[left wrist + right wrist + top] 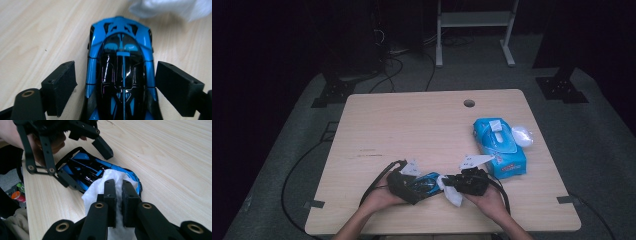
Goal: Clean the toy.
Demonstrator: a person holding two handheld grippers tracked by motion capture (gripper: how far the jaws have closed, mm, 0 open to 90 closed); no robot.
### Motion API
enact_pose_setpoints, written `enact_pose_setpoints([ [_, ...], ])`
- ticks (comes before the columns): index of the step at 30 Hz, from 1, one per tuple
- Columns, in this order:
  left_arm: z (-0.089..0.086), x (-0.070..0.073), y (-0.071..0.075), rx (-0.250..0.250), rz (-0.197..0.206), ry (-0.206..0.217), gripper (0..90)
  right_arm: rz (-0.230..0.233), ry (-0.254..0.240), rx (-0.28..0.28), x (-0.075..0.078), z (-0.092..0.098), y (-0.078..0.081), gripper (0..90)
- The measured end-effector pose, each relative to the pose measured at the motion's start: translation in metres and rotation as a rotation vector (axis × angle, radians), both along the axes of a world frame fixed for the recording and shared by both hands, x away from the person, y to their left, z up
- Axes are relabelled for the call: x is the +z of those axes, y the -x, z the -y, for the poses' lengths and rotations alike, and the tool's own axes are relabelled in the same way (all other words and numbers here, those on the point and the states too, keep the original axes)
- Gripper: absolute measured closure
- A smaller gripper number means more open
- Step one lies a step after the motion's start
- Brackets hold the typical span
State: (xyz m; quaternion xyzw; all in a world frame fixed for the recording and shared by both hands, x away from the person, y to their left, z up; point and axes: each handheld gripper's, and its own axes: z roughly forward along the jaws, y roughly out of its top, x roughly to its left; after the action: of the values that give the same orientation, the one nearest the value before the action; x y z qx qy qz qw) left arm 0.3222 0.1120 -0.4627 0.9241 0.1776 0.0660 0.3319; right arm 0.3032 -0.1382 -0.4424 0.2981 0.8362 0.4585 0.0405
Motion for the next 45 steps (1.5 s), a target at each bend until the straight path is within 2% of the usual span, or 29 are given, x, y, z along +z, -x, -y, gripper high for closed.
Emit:
enact_pose_setpoints([
  [2,0.003,-0.004,0.000,-0.001,0.007,-0.017,16.4,-0.001,-0.001,-0.001,-0.001,0.001,0.000,83.0],
  [5,0.006,-0.006,-0.001,-0.020,-0.016,-0.006,19.4,-0.003,-0.006,-0.007,-0.001,0.002,-0.001,83.0],
  [7,0.008,-0.004,0.001,-0.036,0.019,0.003,25.9,-0.003,-0.008,-0.008,0.000,0.003,-0.001,82.9],
  [8,0.010,-0.002,0.001,-0.038,0.029,-0.006,27.6,-0.002,-0.006,-0.008,0.000,0.003,-0.001,82.9],
  [11,0.014,-0.001,0.002,-0.044,0.042,-0.024,27.8,0.000,-0.007,-0.011,0.001,0.005,-0.001,82.9],
  [17,0.011,-0.001,0.002,-0.041,0.038,-0.015,28.1,-0.001,-0.016,-0.024,0.001,0.011,-0.001,83.0],
  [24,0.012,0.003,-0.001,-0.041,0.057,-0.023,28.2,0.003,-0.023,-0.037,0.004,0.017,-0.001,83.0],
  [29,0.011,0.005,-0.010,-0.026,0.055,-0.019,28.2,0.003,-0.028,-0.053,0.006,0.024,-0.002,83.0],
  [36,0.016,0.018,-0.030,0.001,0.086,0.017,28.2,0.010,-0.025,-0.063,0.006,0.028,-0.004,83.0],
  [39,0.020,0.022,-0.040,0.003,0.100,0.009,28.2,0.009,-0.021,-0.075,0.006,0.032,-0.005,83.0],
  [45,0.023,0.015,-0.056,0.036,0.089,0.004,28.1,0.009,-0.019,-0.108,0.005,0.045,-0.006,83.0],
])
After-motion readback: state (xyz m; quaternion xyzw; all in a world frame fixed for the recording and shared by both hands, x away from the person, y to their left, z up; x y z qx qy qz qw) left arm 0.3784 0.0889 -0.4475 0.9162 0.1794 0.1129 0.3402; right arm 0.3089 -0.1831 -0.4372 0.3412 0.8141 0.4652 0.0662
